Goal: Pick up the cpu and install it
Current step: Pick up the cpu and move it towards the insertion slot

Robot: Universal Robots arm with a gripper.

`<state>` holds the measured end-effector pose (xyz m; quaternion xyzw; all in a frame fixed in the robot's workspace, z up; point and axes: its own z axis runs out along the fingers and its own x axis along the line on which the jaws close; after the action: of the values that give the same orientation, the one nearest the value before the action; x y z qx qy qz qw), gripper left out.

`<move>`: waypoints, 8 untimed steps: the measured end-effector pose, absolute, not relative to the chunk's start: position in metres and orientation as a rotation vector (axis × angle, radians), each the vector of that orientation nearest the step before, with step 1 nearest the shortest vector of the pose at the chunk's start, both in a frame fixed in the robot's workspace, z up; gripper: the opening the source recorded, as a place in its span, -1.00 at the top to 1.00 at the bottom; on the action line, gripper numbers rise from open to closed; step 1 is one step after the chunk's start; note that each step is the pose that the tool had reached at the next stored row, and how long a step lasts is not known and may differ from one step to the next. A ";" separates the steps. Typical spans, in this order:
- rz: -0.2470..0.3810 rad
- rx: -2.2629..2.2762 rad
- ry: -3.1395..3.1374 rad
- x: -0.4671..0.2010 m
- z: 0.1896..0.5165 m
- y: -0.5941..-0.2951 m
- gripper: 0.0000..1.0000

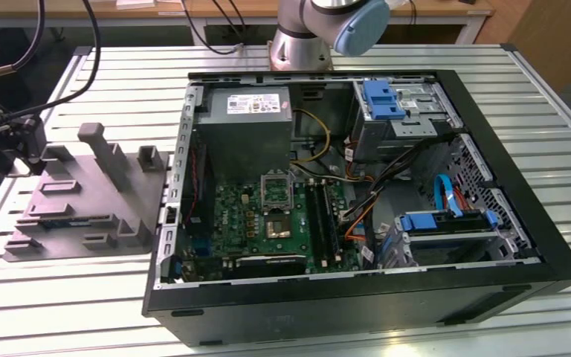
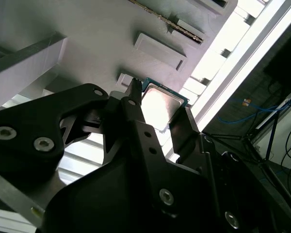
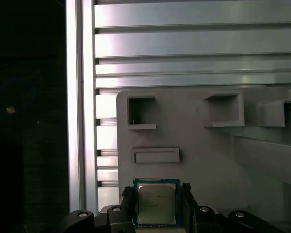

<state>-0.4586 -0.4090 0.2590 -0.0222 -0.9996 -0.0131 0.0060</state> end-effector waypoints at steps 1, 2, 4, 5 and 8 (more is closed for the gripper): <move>-0.041 -0.069 -3.128 -0.459 0.259 -0.409 0.05; -0.041 -0.069 -3.128 -0.459 0.260 -0.409 0.05; -0.041 -0.069 -3.128 -0.459 0.260 -0.409 0.05; -0.041 -0.069 -3.128 -0.459 0.261 -0.409 0.05; -0.041 -0.069 -3.128 -0.459 0.262 -0.409 0.05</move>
<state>-0.4586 -0.4090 0.2619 -0.0222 -0.9996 -0.0131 0.0061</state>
